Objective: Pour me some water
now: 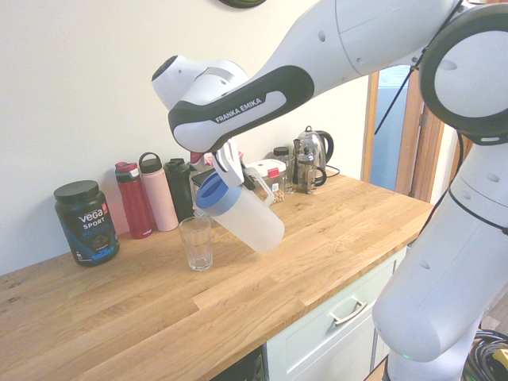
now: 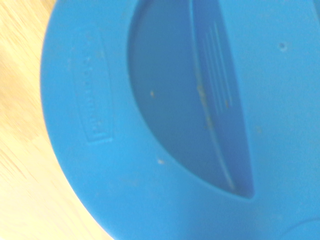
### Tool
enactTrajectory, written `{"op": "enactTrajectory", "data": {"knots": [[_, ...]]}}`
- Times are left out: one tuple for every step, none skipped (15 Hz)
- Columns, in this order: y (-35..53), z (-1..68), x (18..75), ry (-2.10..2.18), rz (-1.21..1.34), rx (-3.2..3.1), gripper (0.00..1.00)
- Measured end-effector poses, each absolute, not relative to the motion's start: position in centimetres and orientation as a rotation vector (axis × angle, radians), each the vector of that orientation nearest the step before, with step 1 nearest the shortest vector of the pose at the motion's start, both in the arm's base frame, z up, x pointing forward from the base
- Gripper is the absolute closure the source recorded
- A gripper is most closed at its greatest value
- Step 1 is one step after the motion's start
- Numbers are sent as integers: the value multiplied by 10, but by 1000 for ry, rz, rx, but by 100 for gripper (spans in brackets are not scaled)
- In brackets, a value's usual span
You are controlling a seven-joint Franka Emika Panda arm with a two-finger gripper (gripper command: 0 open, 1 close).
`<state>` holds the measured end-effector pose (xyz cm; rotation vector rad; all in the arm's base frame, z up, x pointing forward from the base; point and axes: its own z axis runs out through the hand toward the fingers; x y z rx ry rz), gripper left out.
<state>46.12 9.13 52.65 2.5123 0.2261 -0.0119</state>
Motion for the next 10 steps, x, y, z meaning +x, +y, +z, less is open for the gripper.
{"op": "enactTrajectory", "data": {"knots": [[93, 524, 464, 234, -22, 2491, 100], [93, 523, 467, 240, -29, 2469, 100], [95, 521, 469, 246, -37, 2449, 100], [96, 519, 471, 253, -45, 2427, 100], [97, 516, 472, 259, -53, 2406, 100], [100, 514, 474, 263, -55, 2382, 100], [101, 511, 475, 269, -54, 2362, 100], [103, 508, 477, 274, -56, 2342, 100], [104, 506, 479, 277, -57, 2317, 100], [105, 505, 481, 280, -58, 2297, 100]]}}
